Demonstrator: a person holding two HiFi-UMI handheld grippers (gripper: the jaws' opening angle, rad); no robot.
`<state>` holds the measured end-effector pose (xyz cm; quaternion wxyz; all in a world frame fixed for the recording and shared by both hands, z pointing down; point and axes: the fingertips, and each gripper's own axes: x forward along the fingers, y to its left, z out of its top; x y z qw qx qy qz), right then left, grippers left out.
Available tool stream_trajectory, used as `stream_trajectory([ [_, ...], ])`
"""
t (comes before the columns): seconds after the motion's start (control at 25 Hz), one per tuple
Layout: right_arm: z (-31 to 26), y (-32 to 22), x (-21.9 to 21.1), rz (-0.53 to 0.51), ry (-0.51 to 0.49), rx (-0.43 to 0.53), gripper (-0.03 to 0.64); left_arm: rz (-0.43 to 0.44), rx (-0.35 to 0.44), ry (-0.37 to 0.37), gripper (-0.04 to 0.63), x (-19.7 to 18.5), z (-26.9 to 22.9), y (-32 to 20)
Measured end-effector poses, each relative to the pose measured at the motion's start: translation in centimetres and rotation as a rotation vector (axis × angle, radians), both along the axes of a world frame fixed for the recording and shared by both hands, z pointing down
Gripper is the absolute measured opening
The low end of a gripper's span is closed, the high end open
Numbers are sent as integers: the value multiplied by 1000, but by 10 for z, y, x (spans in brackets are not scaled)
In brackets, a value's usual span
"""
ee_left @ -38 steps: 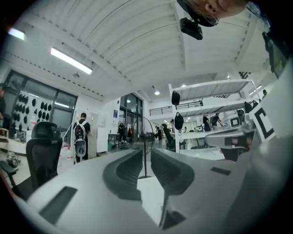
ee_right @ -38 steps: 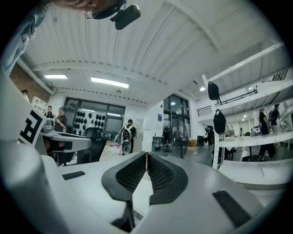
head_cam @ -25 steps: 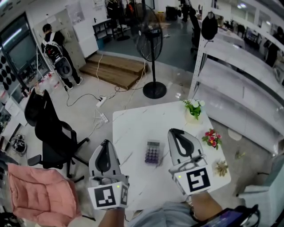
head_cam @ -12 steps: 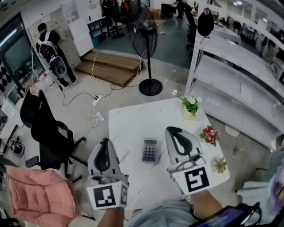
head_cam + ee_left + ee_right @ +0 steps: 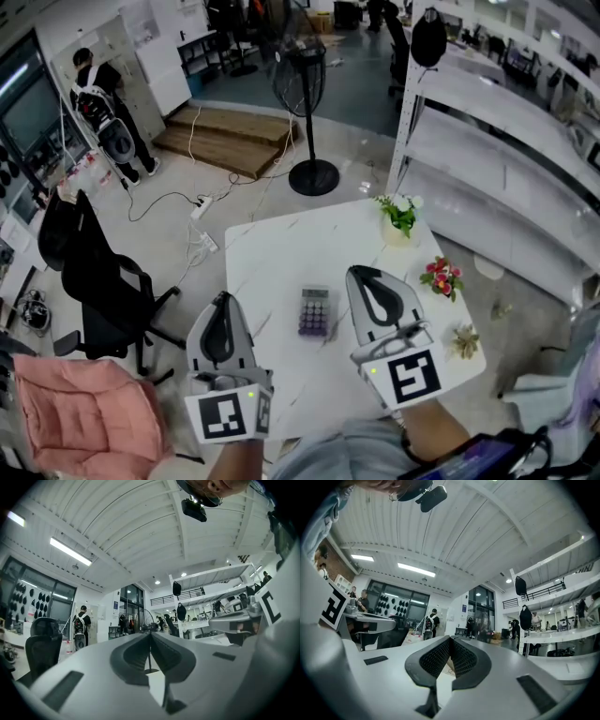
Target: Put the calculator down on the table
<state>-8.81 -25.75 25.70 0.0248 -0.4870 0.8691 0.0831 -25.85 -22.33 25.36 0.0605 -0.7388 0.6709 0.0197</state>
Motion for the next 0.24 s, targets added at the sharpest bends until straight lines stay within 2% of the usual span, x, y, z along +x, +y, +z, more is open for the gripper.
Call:
stream_trajectory([
  [0.24, 2, -3, -2, -1, 2, -7, 15, 1, -5, 0, 8, 0, 2, -2],
])
